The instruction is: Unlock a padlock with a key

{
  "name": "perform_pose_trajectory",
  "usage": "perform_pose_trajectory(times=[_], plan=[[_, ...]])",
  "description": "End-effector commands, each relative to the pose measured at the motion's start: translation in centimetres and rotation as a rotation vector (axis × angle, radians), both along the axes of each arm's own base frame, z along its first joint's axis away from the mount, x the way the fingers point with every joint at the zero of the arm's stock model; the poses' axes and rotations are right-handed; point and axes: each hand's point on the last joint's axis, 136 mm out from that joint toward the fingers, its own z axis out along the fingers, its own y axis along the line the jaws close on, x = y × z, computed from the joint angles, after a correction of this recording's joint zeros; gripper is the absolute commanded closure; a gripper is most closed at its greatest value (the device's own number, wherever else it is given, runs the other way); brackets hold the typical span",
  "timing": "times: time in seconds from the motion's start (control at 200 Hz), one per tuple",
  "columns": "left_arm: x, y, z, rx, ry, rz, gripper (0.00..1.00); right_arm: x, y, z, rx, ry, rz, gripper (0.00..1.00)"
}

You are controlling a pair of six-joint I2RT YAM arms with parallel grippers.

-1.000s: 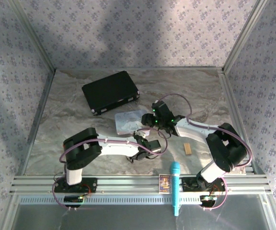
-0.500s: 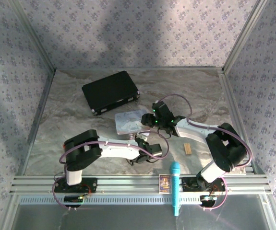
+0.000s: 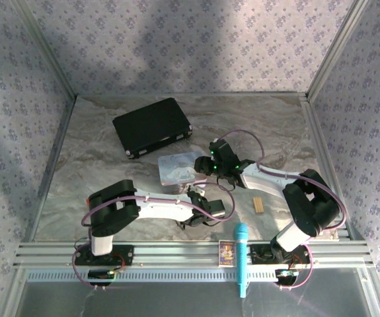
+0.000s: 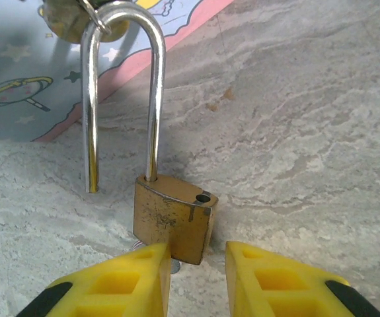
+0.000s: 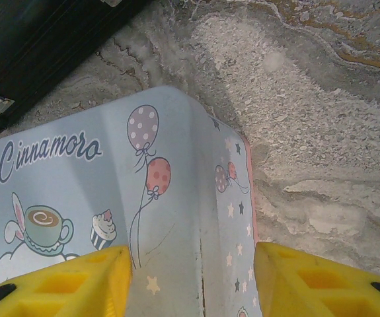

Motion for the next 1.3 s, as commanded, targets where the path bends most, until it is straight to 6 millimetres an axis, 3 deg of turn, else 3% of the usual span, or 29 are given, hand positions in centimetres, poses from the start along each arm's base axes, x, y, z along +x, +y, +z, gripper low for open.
perform_pose_trajectory(times=[0.0, 0.115, 0.295, 0.435, 0.455, 0.475, 0.565, 0.87, 0.959, 1.069, 1.294], plan=[[-0.2, -0.5, 0.5, -0.005, 0.005, -0.025, 0.73, -2.8, -4.2, -6.0, -0.202, 0.176, -0.053, 0.48], [-0.1, -0.7, 1.7, -0.066, -0.01, -0.03, 0.69, -2.1, -3.8, -4.7, -0.2, 0.152, -0.029, 0.46], [0.2, -1.0, 4.7, -0.227, -0.019, -0.036, 0.19, -0.7, -2.9, -1.1, -0.176, 0.08, 0.005, 0.32], [0.6, -0.2, 7.5, -0.304, -0.044, -0.033, 0.02, 0.1, -2.7, 2.1, -0.161, 0.014, 0.017, 0.22], [0.7, 0.0, 7.8, -0.312, -0.044, -0.032, 0.01, 0.1, -2.7, 2.5, -0.161, 0.005, 0.016, 0.2], [0.7, 0.2, 8.1, -0.324, -0.047, -0.028, 0.01, 0.1, -2.9, 2.9, -0.162, -0.002, 0.013, 0.11], [1.1, 1.3, 9.4, -0.38, -0.057, -0.007, 0.01, -0.5, -2.9, 4.4, -0.152, -0.022, 0.024, 0.02], [1.0, 3.1, 12.1, -0.855, 0.06, 0.004, 0.05, -6.8, -2.8, 7.4, -0.11, -0.149, 0.034, 0.03], [1.3, 3.4, 12.6, -0.988, 0.071, 0.005, 0.0, -9.0, -1.5, 6.8, -0.064, -0.149, 0.055, 0.04], [1.9, 4.6, 11.8, -0.975, 0.089, 0.051, 0.0, -11.4, 0.6, 5.5, 0.003, -0.137, 0.094, 0.1], [2.7, 4.7, 10.5, -1.024, 0.14, 0.113, 0.08, -13.2, 4.8, 2.3, 0.034, -0.123, 0.096, 0.27]])
